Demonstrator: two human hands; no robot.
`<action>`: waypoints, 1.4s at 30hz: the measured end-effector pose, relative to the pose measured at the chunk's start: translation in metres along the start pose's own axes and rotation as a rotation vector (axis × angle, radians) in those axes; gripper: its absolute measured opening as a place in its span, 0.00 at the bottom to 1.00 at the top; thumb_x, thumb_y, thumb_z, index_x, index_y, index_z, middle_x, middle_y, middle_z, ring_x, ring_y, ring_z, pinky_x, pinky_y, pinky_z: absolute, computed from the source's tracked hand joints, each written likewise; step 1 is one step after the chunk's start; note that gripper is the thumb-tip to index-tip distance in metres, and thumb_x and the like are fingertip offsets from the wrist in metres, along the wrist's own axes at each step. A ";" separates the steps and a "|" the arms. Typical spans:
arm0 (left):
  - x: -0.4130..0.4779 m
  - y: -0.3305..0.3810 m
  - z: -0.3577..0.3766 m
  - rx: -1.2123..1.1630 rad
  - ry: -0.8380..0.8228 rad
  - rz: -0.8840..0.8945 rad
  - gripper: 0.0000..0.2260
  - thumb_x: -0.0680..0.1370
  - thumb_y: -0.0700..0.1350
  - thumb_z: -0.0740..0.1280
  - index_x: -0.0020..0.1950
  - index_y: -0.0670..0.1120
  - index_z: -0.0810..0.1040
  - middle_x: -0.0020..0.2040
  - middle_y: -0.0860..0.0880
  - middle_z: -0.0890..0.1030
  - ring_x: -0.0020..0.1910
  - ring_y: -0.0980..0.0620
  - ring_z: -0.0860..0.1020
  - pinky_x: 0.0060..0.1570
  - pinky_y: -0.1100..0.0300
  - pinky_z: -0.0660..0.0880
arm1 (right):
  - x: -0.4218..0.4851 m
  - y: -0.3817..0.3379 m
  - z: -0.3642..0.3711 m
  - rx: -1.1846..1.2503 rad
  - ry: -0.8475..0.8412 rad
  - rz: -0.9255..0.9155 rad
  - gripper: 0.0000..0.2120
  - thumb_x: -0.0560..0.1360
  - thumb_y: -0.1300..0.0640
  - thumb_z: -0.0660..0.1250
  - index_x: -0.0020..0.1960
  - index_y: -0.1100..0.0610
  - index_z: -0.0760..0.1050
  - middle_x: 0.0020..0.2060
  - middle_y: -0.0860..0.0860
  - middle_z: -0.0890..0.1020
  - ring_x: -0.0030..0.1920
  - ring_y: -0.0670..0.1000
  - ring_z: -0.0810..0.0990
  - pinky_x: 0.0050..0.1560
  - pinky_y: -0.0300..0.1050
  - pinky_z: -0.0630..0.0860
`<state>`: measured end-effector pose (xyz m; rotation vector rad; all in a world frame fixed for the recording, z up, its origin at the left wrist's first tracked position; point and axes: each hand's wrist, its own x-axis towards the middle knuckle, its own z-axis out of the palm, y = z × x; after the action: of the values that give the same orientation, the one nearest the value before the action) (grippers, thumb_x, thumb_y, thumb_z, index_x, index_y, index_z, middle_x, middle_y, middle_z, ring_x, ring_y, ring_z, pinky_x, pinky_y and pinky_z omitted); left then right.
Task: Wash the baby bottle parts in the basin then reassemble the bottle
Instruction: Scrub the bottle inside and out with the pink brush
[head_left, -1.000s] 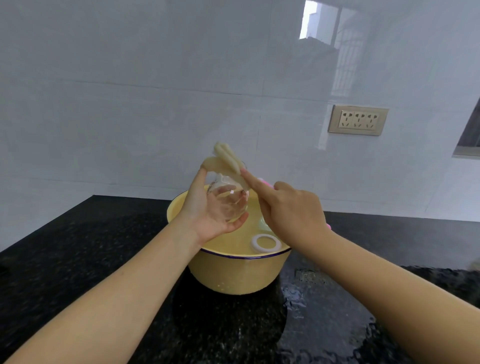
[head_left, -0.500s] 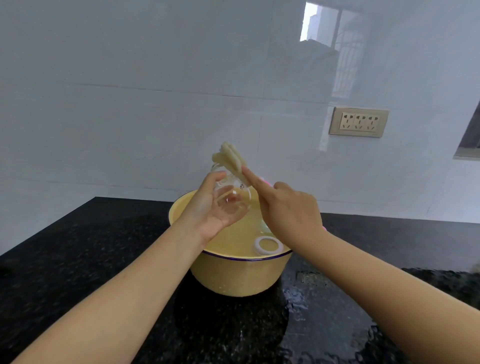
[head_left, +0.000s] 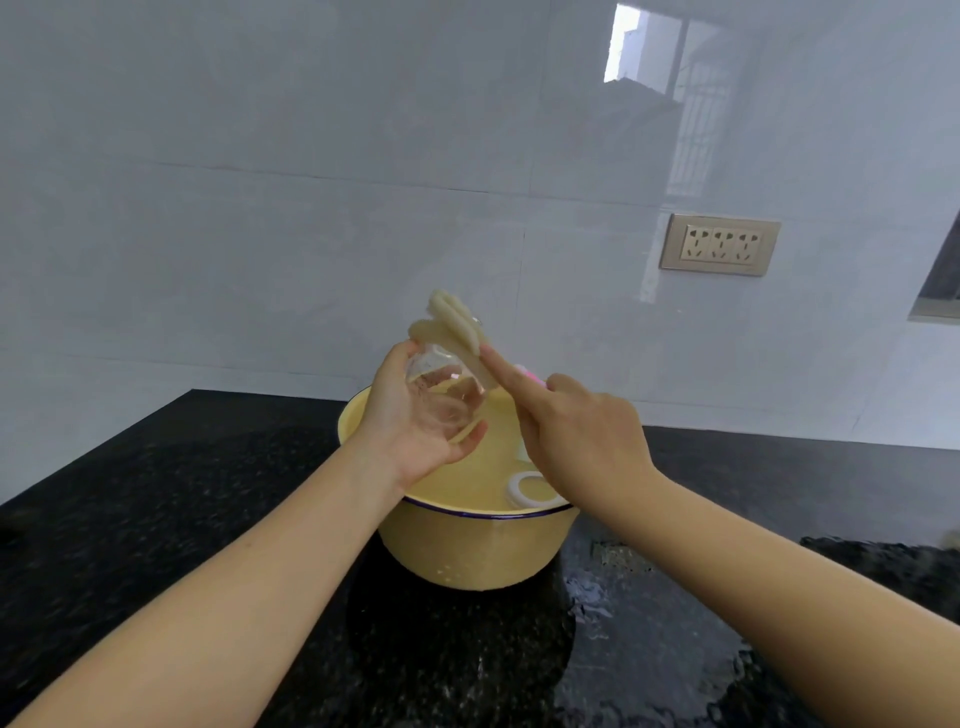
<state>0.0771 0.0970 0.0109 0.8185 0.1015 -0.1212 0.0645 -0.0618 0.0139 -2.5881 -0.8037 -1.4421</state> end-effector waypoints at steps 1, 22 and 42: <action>0.000 0.000 0.000 -0.005 -0.015 -0.016 0.19 0.71 0.63 0.65 0.46 0.46 0.73 0.41 0.47 0.82 0.43 0.49 0.81 0.52 0.50 0.73 | 0.002 0.000 0.002 -0.002 -0.013 0.017 0.23 0.70 0.59 0.67 0.64 0.44 0.75 0.25 0.49 0.59 0.20 0.52 0.52 0.27 0.32 0.42; -0.007 0.001 0.007 -0.194 -0.120 0.057 0.18 0.73 0.52 0.68 0.51 0.38 0.74 0.42 0.40 0.81 0.42 0.43 0.82 0.45 0.52 0.80 | -0.001 -0.003 -0.015 0.255 -0.439 0.274 0.25 0.82 0.55 0.49 0.75 0.36 0.49 0.36 0.51 0.76 0.37 0.54 0.74 0.36 0.49 0.71; -0.009 -0.007 0.035 0.746 -0.066 0.667 0.24 0.58 0.58 0.71 0.52 0.55 0.74 0.58 0.55 0.78 0.61 0.57 0.75 0.58 0.58 0.72 | 0.012 0.019 -0.030 1.176 -0.833 0.769 0.16 0.81 0.55 0.54 0.47 0.37 0.74 0.28 0.48 0.61 0.23 0.44 0.58 0.23 0.36 0.54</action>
<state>0.0685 0.0668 0.0307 1.5475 -0.3003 0.4724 0.0551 -0.0824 0.0441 -1.9624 -0.3568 0.3381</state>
